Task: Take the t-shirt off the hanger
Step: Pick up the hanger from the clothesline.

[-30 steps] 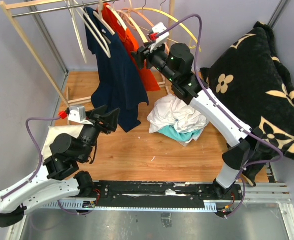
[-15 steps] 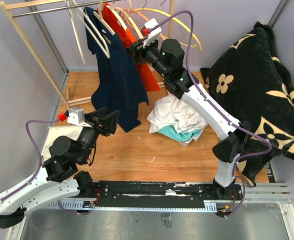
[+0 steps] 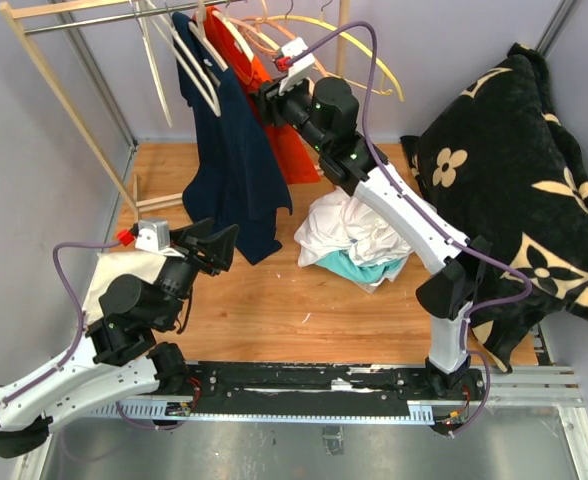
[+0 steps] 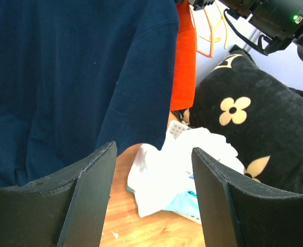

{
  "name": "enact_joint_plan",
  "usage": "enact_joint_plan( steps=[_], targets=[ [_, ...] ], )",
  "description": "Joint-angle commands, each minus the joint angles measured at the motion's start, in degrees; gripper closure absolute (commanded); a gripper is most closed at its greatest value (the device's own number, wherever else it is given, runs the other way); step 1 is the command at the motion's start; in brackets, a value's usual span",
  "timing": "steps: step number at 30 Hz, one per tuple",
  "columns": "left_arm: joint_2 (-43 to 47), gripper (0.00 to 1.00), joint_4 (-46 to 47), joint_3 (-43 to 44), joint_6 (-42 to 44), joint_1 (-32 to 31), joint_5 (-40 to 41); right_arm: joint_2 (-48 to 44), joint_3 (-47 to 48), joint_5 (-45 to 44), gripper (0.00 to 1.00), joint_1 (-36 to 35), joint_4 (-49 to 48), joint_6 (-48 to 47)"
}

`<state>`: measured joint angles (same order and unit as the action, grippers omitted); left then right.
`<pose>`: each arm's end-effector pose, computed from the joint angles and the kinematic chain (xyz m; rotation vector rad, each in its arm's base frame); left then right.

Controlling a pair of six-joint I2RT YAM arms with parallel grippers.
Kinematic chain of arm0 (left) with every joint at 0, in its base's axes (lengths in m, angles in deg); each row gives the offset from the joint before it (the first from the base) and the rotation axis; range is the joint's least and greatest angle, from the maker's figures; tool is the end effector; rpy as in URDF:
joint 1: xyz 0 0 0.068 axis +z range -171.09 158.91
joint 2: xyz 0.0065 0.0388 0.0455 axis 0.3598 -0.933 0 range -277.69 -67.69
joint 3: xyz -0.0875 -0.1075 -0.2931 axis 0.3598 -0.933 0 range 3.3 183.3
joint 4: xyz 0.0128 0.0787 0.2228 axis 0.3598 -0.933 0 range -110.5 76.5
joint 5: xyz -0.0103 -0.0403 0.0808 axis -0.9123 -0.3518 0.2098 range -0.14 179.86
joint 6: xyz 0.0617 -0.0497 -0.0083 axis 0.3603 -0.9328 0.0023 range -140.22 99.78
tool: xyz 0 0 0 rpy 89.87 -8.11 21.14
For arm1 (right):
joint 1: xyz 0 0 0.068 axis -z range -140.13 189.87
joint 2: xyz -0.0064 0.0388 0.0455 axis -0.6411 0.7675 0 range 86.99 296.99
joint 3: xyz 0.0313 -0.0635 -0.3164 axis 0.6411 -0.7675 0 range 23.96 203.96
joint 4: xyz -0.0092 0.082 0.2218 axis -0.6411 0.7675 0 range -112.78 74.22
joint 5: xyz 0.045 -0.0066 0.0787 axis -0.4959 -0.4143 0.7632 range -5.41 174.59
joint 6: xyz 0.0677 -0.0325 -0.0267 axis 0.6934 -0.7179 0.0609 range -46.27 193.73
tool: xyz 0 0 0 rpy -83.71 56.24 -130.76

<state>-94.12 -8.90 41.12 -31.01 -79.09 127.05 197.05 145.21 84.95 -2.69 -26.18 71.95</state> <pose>0.0680 -0.0307 0.3919 -0.0107 1.3741 -0.5922 0.3453 0.3177 0.5483 -0.5111 1.2399 0.6085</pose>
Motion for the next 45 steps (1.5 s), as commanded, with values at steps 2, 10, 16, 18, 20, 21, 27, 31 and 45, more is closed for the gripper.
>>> enact_joint_plan(
  steps=[2,10,16,18,20,21,27,31,45],
  targets=[
    [1.1,0.35,0.9,-0.5,-0.5,-0.4,0.0,0.4,3.0,-0.8,0.52,-0.9,-3.2,-0.2],
    [1.7,0.35,0.8,-0.7,-0.2,-0.4,0.4,2.1,5.6,-1.3,0.61,-0.9,-2.6,0.0],
    [1.8,0.34,1.0,-0.6,0.2,-0.4,0.6,2.5,5.9,-1.9,0.78,-1.0,-3.1,-0.1],
    [1.7,0.34,1.1,-0.6,0.4,-0.4,0.6,2.5,5.8,-2.3,0.84,-0.9,-3.4,-0.1],
    [1.7,0.34,1.2,-0.6,0.4,-0.4,0.6,2.4,5.6,-2.7,0.91,-0.9,-3.9,-0.1],
    [1.7,0.34,1.2,-0.6,0.4,-0.4,0.6,2.3,5.3,-3.0,0.94,-1.0,-4.4,-0.1],
    [1.5,0.34,1.4,-0.3,0.8,-0.4,0.5,1.5,3.9,-3.4,0.99,-1.0,-7.0,0.1],
    [1.3,0.34,1.5,-0.2,1.0,-0.4,0.6,0.5,1.8,-4.0,0.99,-1.0,-10.1,0.5],
    [1.5,0.34,1.4,0.3,1.2,-0.4,0.8,-1.7,-3.8,-4.3,0.99,-1.4,-19.2,0.0]
  ],
)
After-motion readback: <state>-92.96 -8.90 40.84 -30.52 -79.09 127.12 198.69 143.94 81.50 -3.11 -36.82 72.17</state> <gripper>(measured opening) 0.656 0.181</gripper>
